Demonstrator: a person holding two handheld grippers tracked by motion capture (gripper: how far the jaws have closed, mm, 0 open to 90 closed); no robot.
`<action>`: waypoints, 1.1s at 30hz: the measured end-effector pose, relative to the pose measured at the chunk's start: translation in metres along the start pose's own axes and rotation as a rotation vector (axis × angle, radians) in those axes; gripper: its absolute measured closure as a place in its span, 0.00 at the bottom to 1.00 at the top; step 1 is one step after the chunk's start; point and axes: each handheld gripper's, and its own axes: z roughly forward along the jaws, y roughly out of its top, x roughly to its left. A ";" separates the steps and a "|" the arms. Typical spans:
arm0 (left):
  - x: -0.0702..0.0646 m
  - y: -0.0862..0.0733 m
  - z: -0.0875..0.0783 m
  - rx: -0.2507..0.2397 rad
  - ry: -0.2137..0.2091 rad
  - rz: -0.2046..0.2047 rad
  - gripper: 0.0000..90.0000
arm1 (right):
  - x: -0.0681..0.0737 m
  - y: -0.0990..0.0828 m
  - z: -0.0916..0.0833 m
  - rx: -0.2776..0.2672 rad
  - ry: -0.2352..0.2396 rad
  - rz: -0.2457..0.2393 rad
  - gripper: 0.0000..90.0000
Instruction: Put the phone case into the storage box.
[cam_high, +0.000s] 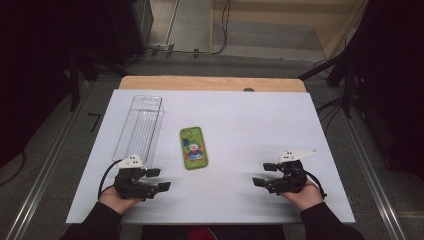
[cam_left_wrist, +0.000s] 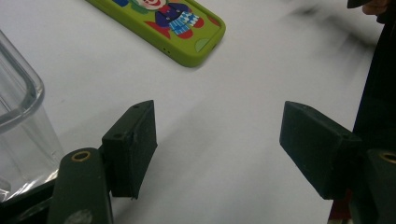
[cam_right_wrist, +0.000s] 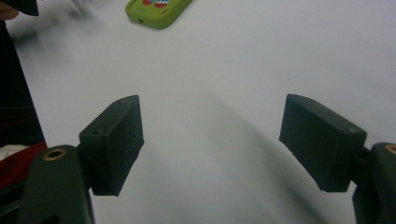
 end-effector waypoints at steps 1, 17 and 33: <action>0.000 0.000 0.000 0.000 -0.002 -0.001 0.31 | 0.000 0.000 0.000 -0.003 0.000 0.000 0.22; 0.000 0.001 0.000 0.005 -0.012 0.004 0.31 | -0.003 -0.001 -0.001 -0.005 0.017 0.000 0.24; 0.001 0.002 0.001 -0.002 -0.019 0.007 0.31 | -0.006 -0.002 0.001 0.011 0.027 0.011 0.24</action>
